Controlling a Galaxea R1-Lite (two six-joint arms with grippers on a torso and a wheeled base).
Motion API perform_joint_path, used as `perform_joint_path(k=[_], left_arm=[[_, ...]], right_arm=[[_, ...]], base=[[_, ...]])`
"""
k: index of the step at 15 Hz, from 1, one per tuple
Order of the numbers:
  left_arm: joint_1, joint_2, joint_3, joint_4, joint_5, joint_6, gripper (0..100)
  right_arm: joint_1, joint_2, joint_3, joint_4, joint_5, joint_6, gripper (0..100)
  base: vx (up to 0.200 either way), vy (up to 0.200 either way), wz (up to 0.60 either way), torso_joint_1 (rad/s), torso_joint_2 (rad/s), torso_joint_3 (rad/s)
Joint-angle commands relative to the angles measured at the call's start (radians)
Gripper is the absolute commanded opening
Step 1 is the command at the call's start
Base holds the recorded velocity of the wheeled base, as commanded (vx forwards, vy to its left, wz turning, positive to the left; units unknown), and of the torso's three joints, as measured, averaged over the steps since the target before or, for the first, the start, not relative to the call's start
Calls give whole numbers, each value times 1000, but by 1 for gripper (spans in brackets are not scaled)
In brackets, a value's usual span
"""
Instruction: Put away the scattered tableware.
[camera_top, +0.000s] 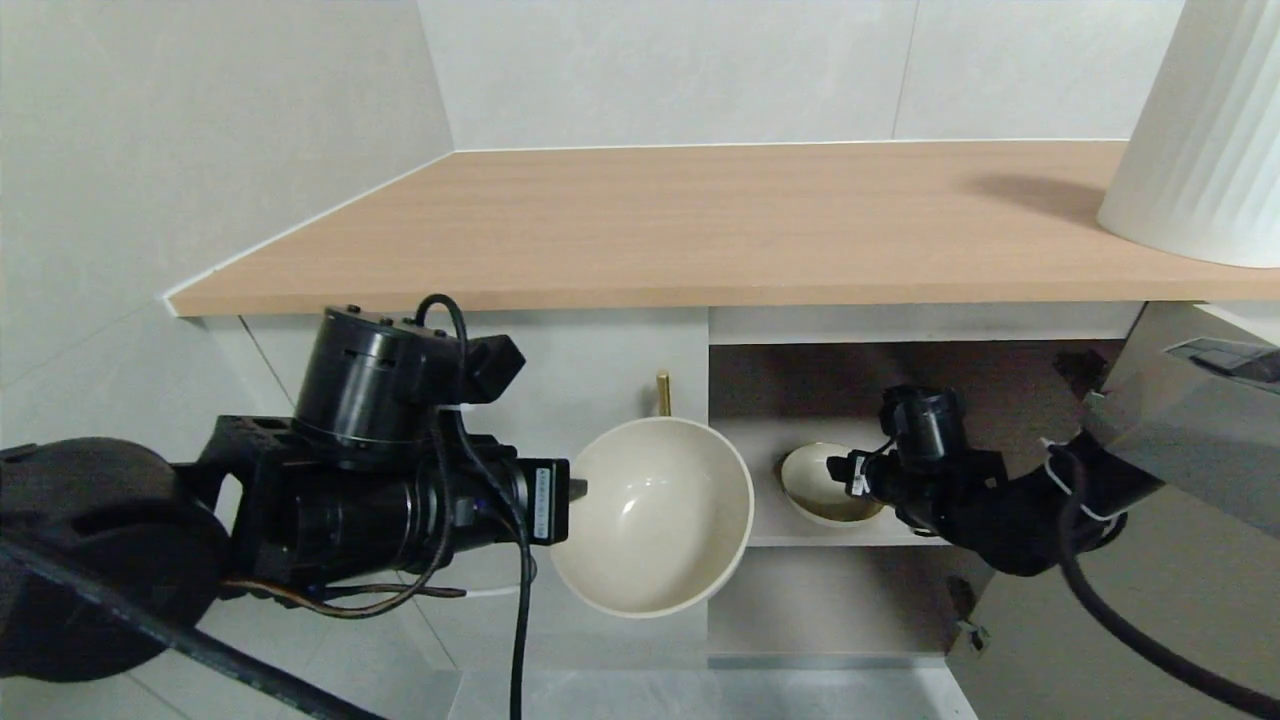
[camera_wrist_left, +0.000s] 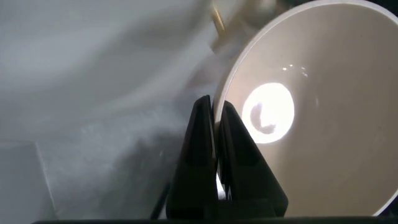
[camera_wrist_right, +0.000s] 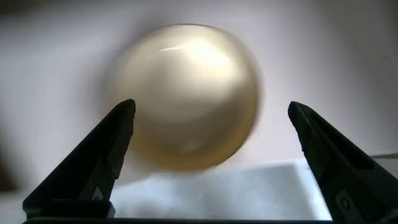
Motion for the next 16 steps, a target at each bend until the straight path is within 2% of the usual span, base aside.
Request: perform_joint_path(k=[1, 2, 4, 5, 8, 10, 16], left_arm=[[-67, 77, 4, 4, -3, -1, 0], [-97, 124, 5, 4, 3, -4, 0], [-105, 177, 13, 3, 6, -2, 0], [-105, 221, 13, 3, 15, -4, 0], [-119, 298, 7, -2, 150, -4, 0], [-130, 309, 1, -5, 204, -2, 0], [-140, 255, 5, -28, 213, 1, 0]], right_arm=[[89, -196, 110, 8, 57, -9, 100], [122, -262, 153, 8, 75, -44, 100], [165, -337, 202, 8, 117, -67, 100], [210, -398, 238, 11, 177, -69, 100], [271, -444, 288, 13, 212, -96, 100], [276, -444, 325, 11, 239, -162, 100], [320, -343, 357, 10, 243, -219, 100]], base=[[0, 0, 0, 0, 0, 0], [0, 0, 0, 0, 0, 0], [0, 0, 0, 0, 0, 0], [0, 0, 0, 0, 0, 0], [0, 0, 0, 0, 0, 0], [0, 0, 0, 0, 0, 0], [0, 0, 0, 0, 0, 0]])
